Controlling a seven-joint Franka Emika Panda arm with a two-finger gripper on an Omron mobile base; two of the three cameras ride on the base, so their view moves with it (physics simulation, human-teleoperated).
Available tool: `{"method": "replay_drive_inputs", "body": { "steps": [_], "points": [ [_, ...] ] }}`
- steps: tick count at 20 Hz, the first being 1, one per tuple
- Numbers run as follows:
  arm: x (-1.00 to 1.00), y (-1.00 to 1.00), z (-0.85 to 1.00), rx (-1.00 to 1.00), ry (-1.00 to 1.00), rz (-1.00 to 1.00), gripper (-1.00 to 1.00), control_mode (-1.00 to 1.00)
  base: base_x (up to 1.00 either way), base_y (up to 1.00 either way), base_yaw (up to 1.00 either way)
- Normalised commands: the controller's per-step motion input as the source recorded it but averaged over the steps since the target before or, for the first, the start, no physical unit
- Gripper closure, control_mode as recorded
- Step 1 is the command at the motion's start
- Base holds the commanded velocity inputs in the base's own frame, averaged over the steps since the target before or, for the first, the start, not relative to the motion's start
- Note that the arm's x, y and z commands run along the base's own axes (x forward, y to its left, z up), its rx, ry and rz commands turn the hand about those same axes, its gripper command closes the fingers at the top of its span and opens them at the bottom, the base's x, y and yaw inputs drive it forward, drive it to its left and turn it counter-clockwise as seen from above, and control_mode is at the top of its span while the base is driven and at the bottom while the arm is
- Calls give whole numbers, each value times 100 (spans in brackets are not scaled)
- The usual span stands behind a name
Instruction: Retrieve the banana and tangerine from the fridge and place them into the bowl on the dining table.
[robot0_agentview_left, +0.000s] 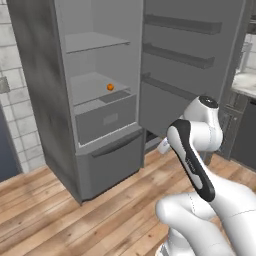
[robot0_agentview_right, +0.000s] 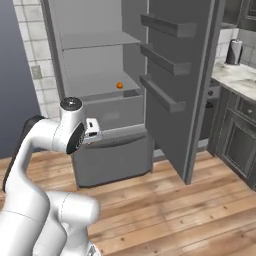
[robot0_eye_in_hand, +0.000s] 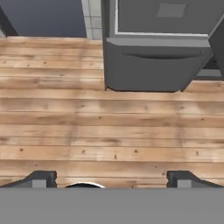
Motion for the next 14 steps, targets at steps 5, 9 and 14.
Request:
{"method": "replay_drive_inputs", "body": {
  "steps": [5,9,14],
  "points": [
    [0,0,0,0,0,0,-100,100,84,-20,8],
    [0,0,0,0,0,0,-100,100,88,0,11],
    [0,0,0,0,0,0,-100,100,98,0,17]
  ]
}}
